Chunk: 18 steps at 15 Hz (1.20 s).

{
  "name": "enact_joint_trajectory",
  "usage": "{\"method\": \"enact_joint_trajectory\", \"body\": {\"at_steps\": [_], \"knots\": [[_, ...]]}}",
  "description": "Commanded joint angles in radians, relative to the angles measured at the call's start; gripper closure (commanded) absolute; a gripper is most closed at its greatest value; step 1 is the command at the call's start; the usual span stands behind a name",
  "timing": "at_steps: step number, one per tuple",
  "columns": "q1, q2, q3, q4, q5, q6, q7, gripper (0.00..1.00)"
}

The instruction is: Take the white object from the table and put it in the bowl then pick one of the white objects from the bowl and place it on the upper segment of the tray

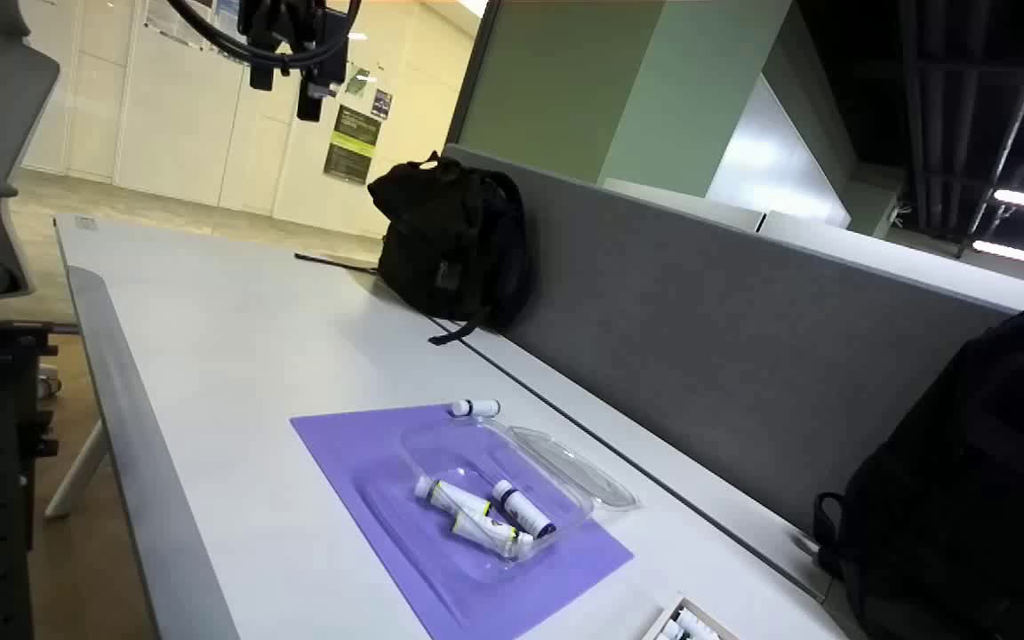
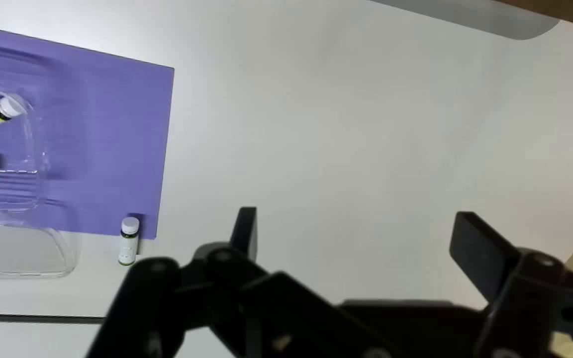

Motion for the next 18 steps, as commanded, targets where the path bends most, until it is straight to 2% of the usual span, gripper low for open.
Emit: {"method": "enact_joint_trajectory", "body": {"at_steps": [1, 9, 14, 18], "knots": [[0.012, 0.001, -0.013, 0.001, -0.011, -0.001, 0.008, 0.0], [0.012, 0.001, -0.013, 0.001, -0.011, -0.001, 0.008, 0.0], [-0.067, 0.231, -0.079, 0.114, -0.051, 0.103, -0.051, 0.0], [-0.122, 0.448, -0.125, 0.273, -0.077, 0.152, -0.082, 0.0]]}}
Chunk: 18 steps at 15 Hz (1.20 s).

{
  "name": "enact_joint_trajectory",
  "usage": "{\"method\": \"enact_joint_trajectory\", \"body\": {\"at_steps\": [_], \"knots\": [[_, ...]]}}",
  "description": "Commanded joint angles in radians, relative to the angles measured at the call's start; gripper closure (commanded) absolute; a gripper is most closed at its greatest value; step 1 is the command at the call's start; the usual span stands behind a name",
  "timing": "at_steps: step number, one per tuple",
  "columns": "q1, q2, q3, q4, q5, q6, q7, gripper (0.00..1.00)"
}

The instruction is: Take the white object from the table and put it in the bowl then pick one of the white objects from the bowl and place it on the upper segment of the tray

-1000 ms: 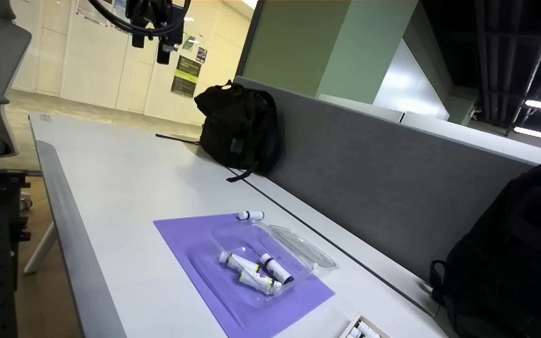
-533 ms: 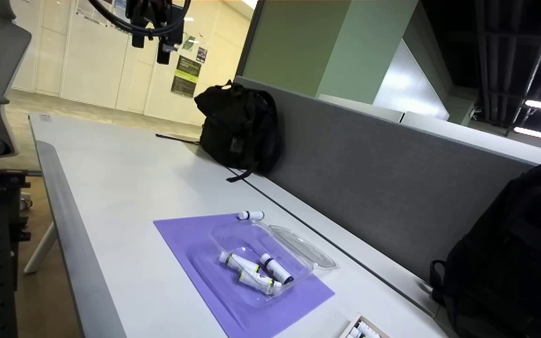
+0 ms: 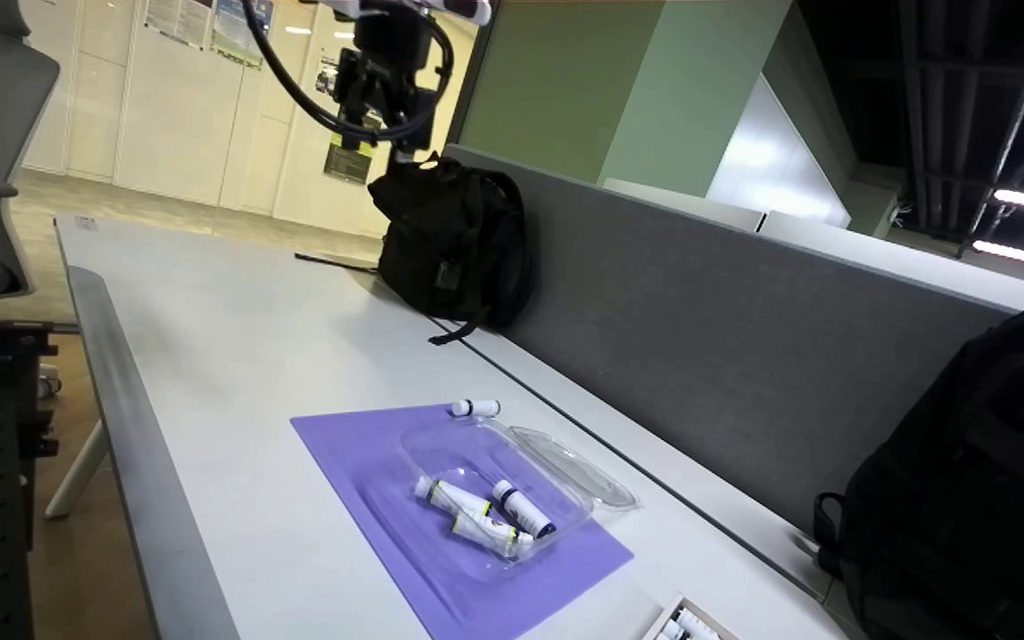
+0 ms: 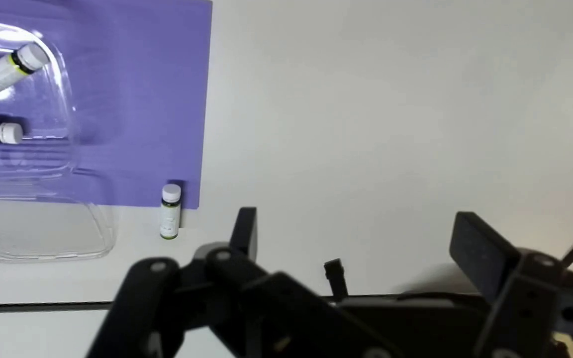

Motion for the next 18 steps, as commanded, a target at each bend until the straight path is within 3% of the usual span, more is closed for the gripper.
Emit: {"method": "enact_joint_trajectory", "body": {"at_steps": [1, 3, 4, 7, 14, 18], "knots": [[-0.047, 0.233, -0.035, 0.202, -0.043, 0.01, 0.0, 0.0], [-0.07, 0.325, -0.049, 0.308, -0.055, -0.034, 0.011, 0.0], [-0.056, 0.224, -0.035, 0.184, -0.035, 0.014, -0.008, 0.0], [-0.076, 0.325, -0.043, 0.282, -0.044, 0.0, -0.008, 0.0], [-0.075, 0.332, -0.042, 0.294, -0.046, -0.009, -0.008, 0.0], [-0.113, 0.537, -0.074, 0.471, -0.08, -0.016, -0.019, 0.0]]}}
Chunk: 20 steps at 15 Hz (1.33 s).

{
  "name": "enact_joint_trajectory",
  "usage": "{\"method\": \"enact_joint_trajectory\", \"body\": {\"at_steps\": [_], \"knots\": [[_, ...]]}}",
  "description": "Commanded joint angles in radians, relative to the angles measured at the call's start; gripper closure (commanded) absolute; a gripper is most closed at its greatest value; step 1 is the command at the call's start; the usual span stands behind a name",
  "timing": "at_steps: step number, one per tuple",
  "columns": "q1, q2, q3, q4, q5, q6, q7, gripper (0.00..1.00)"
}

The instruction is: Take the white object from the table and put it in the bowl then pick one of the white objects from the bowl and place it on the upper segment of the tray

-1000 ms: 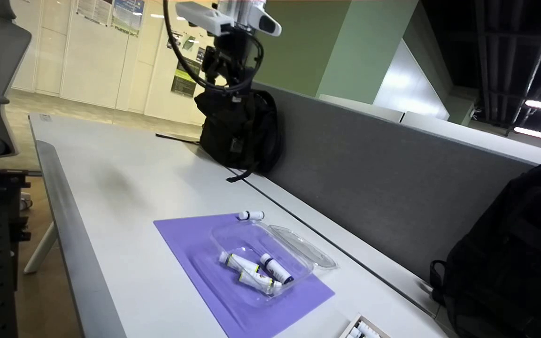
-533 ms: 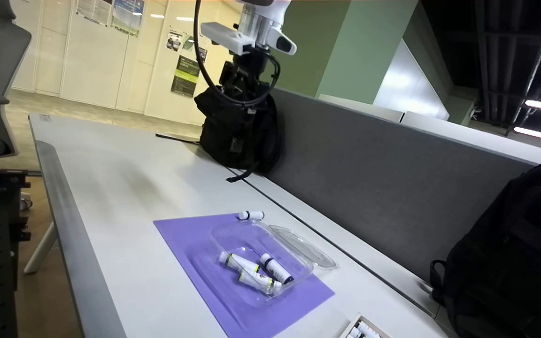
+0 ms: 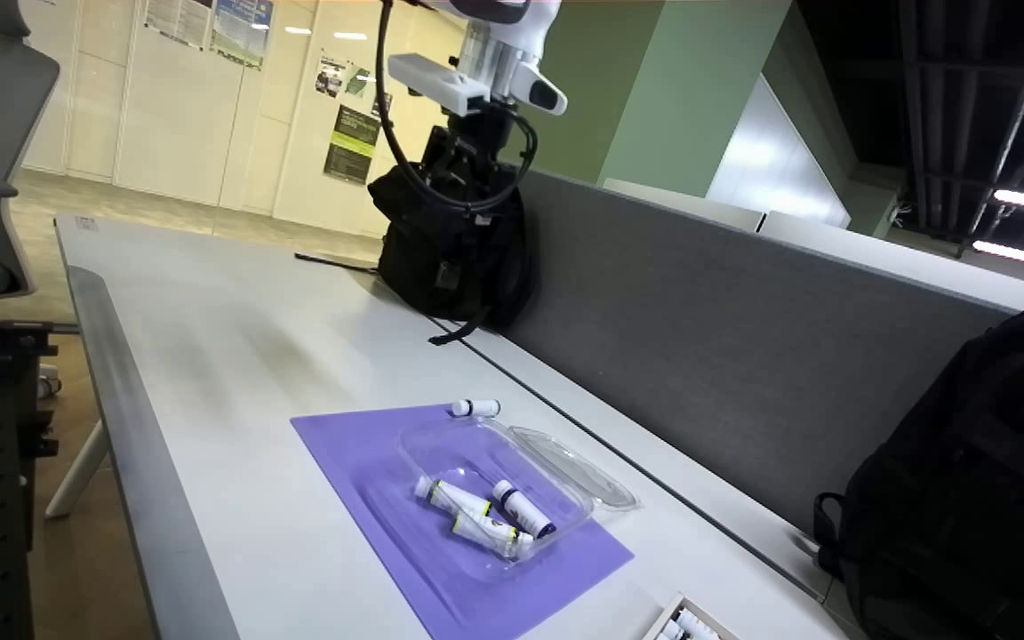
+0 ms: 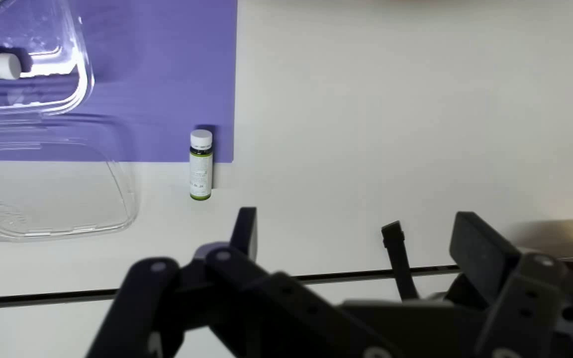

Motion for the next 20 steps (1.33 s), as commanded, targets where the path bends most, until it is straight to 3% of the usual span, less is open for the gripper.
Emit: {"method": "enact_joint_trajectory", "body": {"at_steps": [1, 9, 20], "knots": [[-0.04, 0.212, -0.029, 0.198, -0.023, -0.027, -0.015, 0.0], [-0.032, 0.605, -0.107, 0.565, -0.121, -0.126, 0.136, 0.0], [0.02, 0.785, -0.135, 0.704, -0.127, -0.262, 0.251, 0.0]]}}
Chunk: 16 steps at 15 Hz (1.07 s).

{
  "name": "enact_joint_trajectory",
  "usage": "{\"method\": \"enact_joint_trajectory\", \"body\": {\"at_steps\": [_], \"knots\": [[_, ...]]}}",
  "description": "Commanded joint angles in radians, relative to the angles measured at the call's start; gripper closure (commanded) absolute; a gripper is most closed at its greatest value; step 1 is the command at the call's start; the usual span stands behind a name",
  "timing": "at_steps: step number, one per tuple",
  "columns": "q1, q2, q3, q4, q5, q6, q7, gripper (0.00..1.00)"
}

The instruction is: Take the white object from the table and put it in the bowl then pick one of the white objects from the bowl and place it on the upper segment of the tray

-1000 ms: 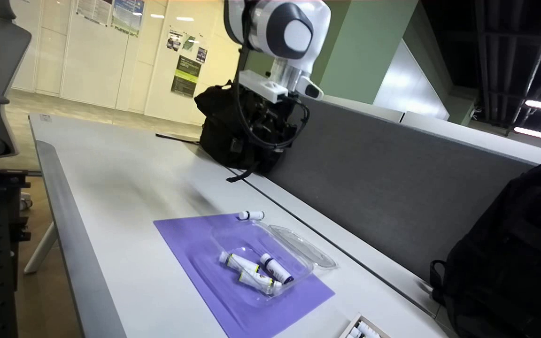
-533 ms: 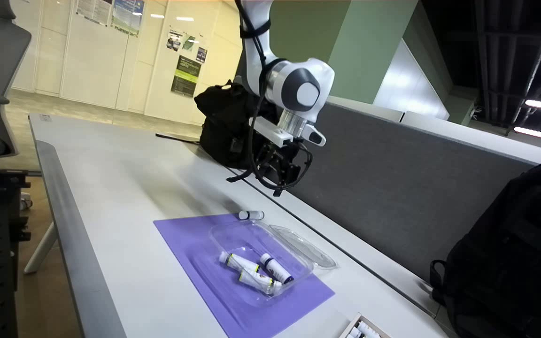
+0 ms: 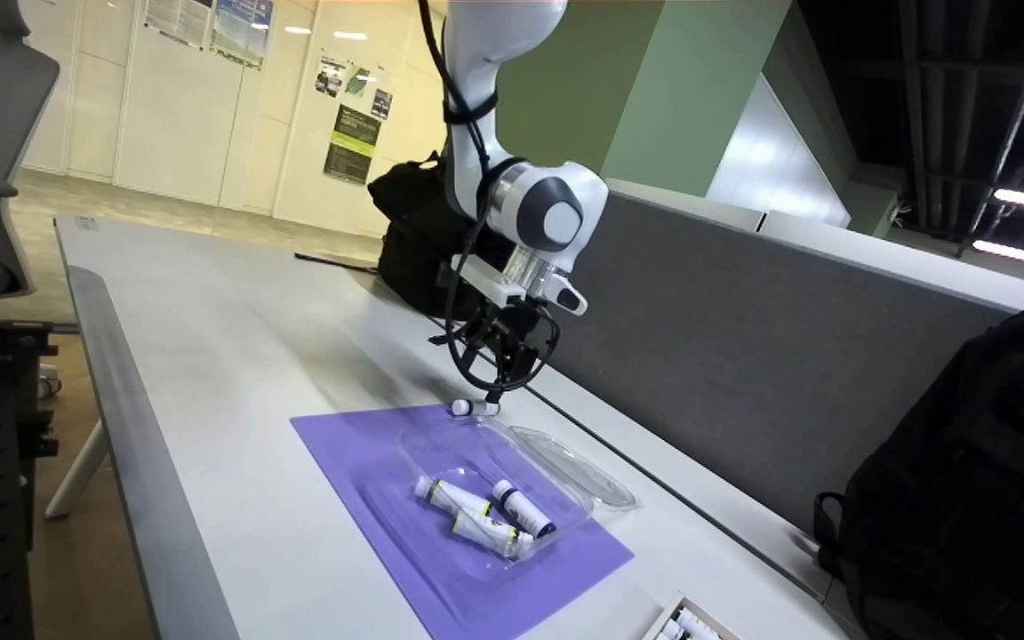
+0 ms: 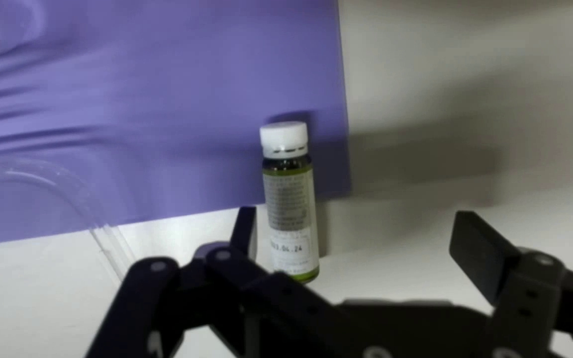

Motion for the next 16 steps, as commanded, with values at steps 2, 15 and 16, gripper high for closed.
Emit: {"method": "enact_joint_trajectory", "body": {"at_steps": [2, 15, 16], "knots": [[0.028, 0.034, -0.042, 0.064, -0.044, -0.101, 0.093, 0.0], [0.031, 0.03, -0.055, 0.064, -0.068, -0.122, 0.114, 0.89], [0.028, 0.021, -0.054, 0.062, -0.054, -0.14, 0.137, 0.95]]}}
